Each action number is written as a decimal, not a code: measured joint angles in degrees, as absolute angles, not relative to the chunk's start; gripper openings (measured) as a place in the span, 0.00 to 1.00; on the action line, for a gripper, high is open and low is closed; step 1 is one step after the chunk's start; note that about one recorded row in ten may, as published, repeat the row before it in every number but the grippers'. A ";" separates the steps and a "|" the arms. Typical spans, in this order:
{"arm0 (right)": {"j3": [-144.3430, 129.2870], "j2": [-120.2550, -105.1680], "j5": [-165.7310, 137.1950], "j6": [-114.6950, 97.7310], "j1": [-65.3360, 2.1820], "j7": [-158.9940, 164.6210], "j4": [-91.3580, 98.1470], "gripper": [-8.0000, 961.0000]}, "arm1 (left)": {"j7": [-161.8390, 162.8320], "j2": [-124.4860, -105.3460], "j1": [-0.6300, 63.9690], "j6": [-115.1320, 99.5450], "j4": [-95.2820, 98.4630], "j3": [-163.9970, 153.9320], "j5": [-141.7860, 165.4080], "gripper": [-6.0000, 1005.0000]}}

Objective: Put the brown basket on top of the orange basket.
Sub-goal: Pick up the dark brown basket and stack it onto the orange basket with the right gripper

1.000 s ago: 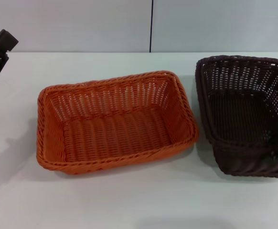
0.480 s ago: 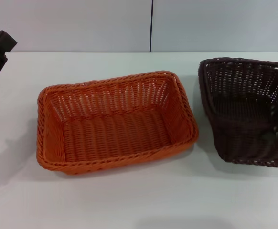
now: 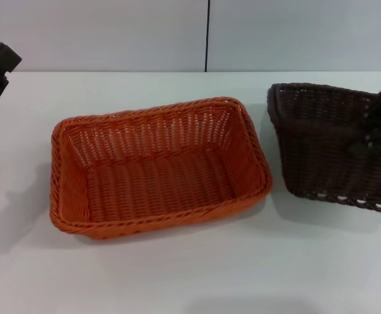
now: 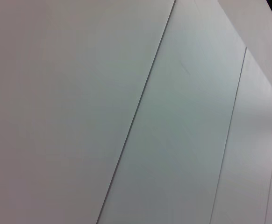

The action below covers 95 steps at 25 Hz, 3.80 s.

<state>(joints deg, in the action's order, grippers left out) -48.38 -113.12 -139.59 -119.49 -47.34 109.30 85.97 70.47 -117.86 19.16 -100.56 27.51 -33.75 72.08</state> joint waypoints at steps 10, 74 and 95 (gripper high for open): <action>-47.77 -113.56 -136.34 -116.03 -47.41 111.40 90.06 0.20 | 68.17 -117.86 18.98 -100.80 27.70 -32.09 71.95 0.13; -66.25 -116.55 -135.57 -99.59 -63.89 149.06 93.61 0.20 | 52.07 -117.93 18.62 -91.77 22.36 -13.80 71.04 0.12; -68.34 -117.98 -135.88 -101.11 -71.95 150.84 88.90 0.19 | 51.32 -117.88 18.90 -89.67 21.73 -15.84 71.10 0.12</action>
<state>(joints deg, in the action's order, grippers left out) -68.34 -117.98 -135.88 -101.11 -71.95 150.84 88.90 51.31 -117.88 18.90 -89.67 21.73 -15.84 71.10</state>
